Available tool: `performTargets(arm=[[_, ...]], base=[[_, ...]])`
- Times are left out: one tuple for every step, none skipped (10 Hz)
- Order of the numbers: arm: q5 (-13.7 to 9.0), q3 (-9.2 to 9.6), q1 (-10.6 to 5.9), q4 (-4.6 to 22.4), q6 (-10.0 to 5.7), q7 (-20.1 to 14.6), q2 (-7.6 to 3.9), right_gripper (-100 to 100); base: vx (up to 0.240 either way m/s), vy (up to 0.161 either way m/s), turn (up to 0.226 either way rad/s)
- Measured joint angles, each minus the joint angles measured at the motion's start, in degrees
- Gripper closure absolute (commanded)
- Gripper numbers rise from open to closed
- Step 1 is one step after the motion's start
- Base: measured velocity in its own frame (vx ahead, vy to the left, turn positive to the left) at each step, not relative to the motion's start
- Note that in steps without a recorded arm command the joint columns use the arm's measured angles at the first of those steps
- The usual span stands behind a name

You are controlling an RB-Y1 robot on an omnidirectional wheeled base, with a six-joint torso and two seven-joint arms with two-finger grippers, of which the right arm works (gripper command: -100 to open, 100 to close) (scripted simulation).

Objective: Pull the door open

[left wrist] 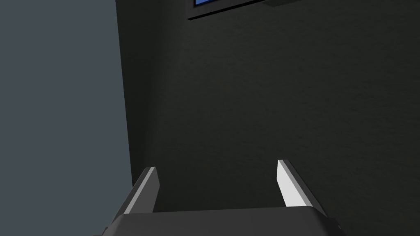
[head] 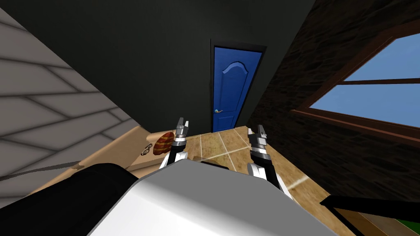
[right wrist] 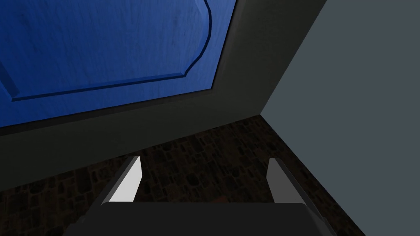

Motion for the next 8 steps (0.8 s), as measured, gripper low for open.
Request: performTargets(arm=[[-0.14, -0.10, -0.37, 1.23, -0.26, 0.11, -0.21, -100], [-0.28, -0.29, -1.12, 2.81, -0.58, 0.23, -0.44, -100], [-0.45, -0.50, -1.75, 3.90, -0.56, 0.33, -0.70, -100], [-0.64, -0.73, -2.41, 5.68, -0.99, 0.40, -1.01, -100], [-0.75, -0.83, -3.13, 7.07, -1.15, 0.59, -1.14, -100], [-0.85, -0.88, -3.75, 8.58, -1.35, 0.84, -1.23, -100], [-1.11, -1.22, -4.65, 10.42, -1.65, 0.91, -1.64, -100], [-1.38, -1.52, -5.27, 11.95, -1.92, 0.89, -2.08, -100]], base=[[0.072, -0.005, 0.118], [0.082, -0.007, 0.106], [0.088, -0.007, 0.137], [0.086, 0.003, 0.130], [0.087, -0.001, 0.114], [0.092, -0.005, 0.145], [0.086, -0.010, 0.143], [0.090, -0.026, 0.142]])
